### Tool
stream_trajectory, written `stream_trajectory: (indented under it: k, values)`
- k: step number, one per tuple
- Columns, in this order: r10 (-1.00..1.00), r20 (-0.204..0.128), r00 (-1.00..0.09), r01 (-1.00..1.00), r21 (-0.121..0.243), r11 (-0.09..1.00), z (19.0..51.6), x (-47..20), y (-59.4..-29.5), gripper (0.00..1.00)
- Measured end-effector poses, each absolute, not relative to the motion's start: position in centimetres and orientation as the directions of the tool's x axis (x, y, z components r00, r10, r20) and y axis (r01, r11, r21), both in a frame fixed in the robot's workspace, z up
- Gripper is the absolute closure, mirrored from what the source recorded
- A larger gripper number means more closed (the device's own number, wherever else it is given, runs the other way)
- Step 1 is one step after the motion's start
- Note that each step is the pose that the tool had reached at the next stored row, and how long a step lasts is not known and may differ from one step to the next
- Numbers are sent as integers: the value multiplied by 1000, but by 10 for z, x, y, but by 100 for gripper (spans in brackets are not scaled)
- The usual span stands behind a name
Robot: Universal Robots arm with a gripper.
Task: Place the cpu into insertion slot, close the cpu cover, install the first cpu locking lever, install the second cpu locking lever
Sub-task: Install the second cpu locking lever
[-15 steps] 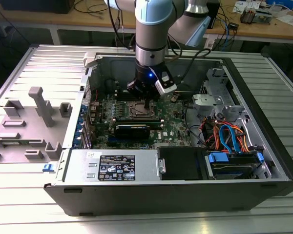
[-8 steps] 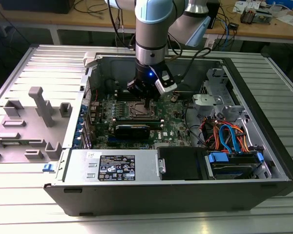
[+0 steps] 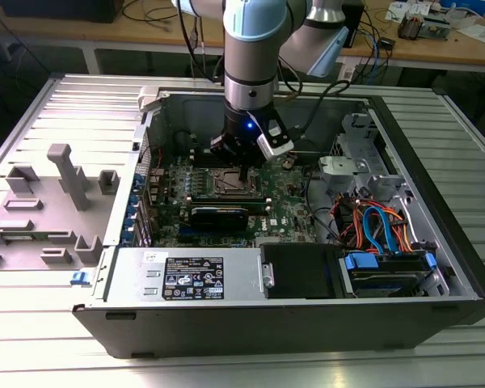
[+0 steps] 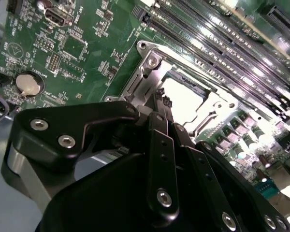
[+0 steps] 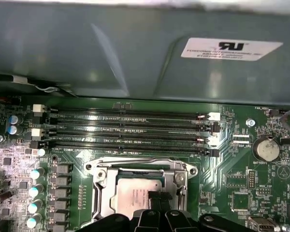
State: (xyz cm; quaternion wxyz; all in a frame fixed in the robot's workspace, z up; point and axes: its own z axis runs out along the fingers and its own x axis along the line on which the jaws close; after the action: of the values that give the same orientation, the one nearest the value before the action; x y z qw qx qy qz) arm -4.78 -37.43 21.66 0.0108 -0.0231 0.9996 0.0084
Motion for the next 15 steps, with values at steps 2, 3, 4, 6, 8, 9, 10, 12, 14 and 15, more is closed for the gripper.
stream_trajectory:
  k: [2,3,4,6,8,9,10,12,14,15]
  values:
    - [-46,-22,-999,-47,16,999,223,-48,-375,89]
    - [-46,-22,-999,-47,17,999,223,-48,-375,89]
    - [-46,-22,-999,-47,16,999,223,-48,-375,89]
    - [-46,-22,-999,-47,16,999,223,-48,-377,89]
    - [-46,-22,-999,-47,16,999,223,-48,-379,89]
    - [-46,-22,-999,-47,16,999,223,-48,-380,89]
    - [-46,-22,-999,-47,16,999,223,-48,-383,89]
    - [-46,-22,-999,-47,16,999,223,-48,-386,89]
    - [-46,-22,-999,-47,16,999,223,-48,-389,89]
    - [-46,-22,-999,-47,16,999,223,-48,-390,89]
